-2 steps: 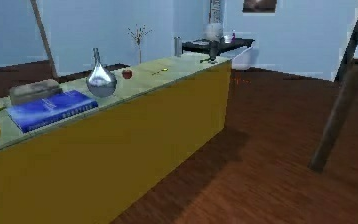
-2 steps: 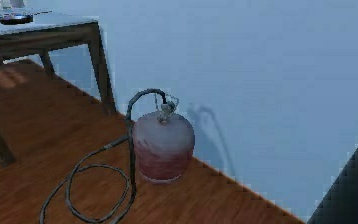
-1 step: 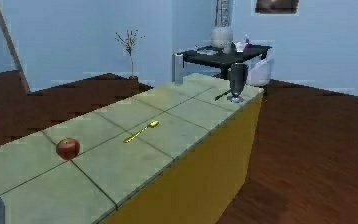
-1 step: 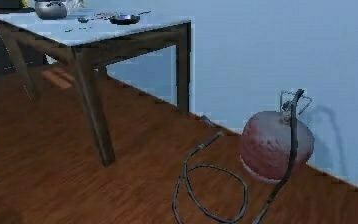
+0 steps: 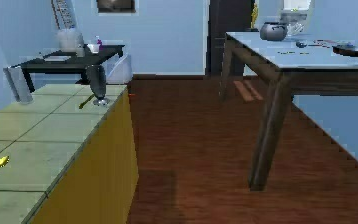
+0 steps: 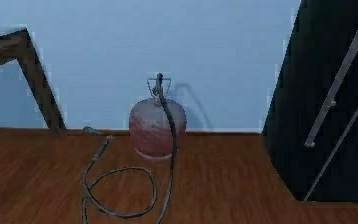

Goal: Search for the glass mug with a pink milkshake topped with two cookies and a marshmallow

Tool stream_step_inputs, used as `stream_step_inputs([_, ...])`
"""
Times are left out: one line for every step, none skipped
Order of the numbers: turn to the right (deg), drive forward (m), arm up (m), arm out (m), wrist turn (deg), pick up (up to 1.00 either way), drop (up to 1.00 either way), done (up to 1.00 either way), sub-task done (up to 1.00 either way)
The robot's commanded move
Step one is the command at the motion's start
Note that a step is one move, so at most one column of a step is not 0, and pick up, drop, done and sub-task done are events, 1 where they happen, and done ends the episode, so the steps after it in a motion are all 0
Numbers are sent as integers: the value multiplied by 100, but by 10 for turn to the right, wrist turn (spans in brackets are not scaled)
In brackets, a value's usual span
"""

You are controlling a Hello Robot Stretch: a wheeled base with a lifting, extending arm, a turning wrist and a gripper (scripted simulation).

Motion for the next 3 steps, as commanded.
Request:
stream_step_inputs([0, 100, 0, 0, 0, 0, 0, 0, 0])
stream_step_inputs([30, 0, 0, 0, 0, 0, 0, 0, 0])
stream_step_inputs([0, 80, 0, 0, 0, 0, 0, 0, 0])
